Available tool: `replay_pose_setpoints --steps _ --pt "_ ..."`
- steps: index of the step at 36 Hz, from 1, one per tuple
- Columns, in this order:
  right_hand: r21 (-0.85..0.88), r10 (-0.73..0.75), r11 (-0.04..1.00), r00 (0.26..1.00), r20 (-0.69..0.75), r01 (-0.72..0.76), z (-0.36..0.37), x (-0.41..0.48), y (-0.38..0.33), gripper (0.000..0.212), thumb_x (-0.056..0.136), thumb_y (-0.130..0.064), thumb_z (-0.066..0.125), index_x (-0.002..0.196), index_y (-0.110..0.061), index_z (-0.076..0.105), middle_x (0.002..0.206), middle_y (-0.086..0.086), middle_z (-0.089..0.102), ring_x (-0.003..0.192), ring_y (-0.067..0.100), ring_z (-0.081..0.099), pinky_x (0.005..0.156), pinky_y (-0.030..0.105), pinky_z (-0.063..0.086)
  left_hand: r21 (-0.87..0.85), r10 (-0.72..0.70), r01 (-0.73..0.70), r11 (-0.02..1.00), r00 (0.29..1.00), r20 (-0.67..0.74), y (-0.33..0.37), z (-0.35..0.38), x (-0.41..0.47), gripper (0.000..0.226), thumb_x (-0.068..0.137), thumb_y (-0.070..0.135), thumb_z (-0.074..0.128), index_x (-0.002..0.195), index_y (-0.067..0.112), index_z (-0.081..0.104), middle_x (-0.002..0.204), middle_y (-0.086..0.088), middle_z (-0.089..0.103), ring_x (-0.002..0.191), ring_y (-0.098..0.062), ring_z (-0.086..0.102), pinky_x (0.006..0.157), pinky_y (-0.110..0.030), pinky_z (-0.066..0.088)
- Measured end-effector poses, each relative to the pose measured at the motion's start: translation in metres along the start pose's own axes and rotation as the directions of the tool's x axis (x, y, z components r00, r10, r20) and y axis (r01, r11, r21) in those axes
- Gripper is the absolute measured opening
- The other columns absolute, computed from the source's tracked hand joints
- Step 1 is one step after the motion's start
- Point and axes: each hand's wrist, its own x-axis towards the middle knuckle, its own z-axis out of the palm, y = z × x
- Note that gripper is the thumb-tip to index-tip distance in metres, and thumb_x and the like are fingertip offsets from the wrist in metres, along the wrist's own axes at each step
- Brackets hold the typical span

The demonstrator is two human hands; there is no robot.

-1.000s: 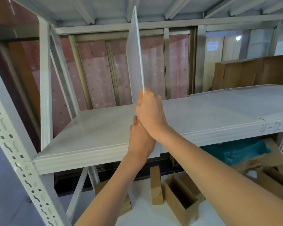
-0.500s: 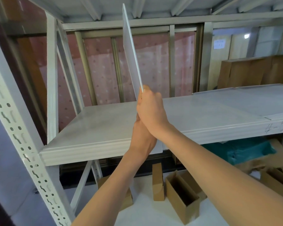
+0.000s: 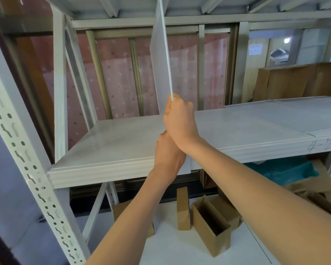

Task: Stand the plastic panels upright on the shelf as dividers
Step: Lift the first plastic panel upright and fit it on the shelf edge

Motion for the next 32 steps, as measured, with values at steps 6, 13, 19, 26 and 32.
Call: replay_pose_setpoints --steps 6,13,19,26,32 --pt "0.002 0.022 1.000 0.999 -0.027 -0.022 -0.0009 0.0002 0.0008 0.023 0.094 0.000 0.037 0.074 -0.011 0.038 0.052 -0.005 0.026 0.044 0.006 0.025 0.042 0.020 0.015 0.085 0.025 -0.027 0.996 0.999 0.027 0.0022 -0.0016 0.0007 0.041 0.090 -0.001 0.033 0.058 0.020 0.020 0.056 0.005 0.027 0.051 -0.007 0.023 0.045 -0.020 0.018" --pt "-0.027 0.018 0.999 1.000 0.001 -0.018 -0.0013 0.0000 -0.0026 0.021 0.095 -0.001 0.036 0.077 -0.012 0.038 0.052 -0.003 0.028 0.045 0.011 0.028 0.040 0.023 0.015 0.152 0.080 -0.086 0.985 0.996 0.041 0.0013 -0.0028 0.0026 0.042 0.091 0.000 0.037 0.057 0.021 0.023 0.056 0.006 0.030 0.055 -0.009 0.031 0.046 -0.018 0.019" --pt "0.004 0.010 1.000 1.000 -0.006 -0.010 -0.0012 -0.0007 -0.0004 0.022 0.093 0.001 0.037 0.075 -0.012 0.039 0.052 -0.004 0.027 0.046 0.012 0.029 0.041 0.021 0.015 0.193 0.104 -0.110 0.975 0.994 0.042 0.0040 -0.0048 0.0012 0.039 0.091 0.001 0.040 0.057 0.018 0.030 0.056 0.007 0.032 0.058 -0.009 0.035 0.049 -0.019 0.025" --pt "0.043 0.041 0.998 0.999 -0.010 -0.041 -0.0033 -0.0001 0.0032 0.023 0.094 -0.001 0.035 0.075 -0.012 0.039 0.052 -0.004 0.029 0.046 0.013 0.031 0.042 0.021 0.017 0.219 0.159 -0.161 0.962 0.987 0.027 0.0047 -0.0026 0.0001 0.019 0.089 -0.001 0.040 0.075 0.008 0.049 0.061 0.000 0.039 0.065 -0.014 0.039 0.063 -0.034 0.043" --pt "0.029 0.033 0.999 0.999 -0.025 -0.033 -0.0025 -0.0032 0.0011 0.022 0.095 -0.001 0.035 0.077 -0.013 0.038 0.053 -0.004 0.028 0.046 0.012 0.029 0.041 0.022 0.016 0.215 0.178 -0.183 0.959 0.983 0.045 -0.0012 0.0000 0.0007 0.021 0.090 0.000 0.038 0.091 -0.004 0.059 0.086 -0.022 0.063 0.090 -0.033 0.057 0.074 -0.039 0.047"
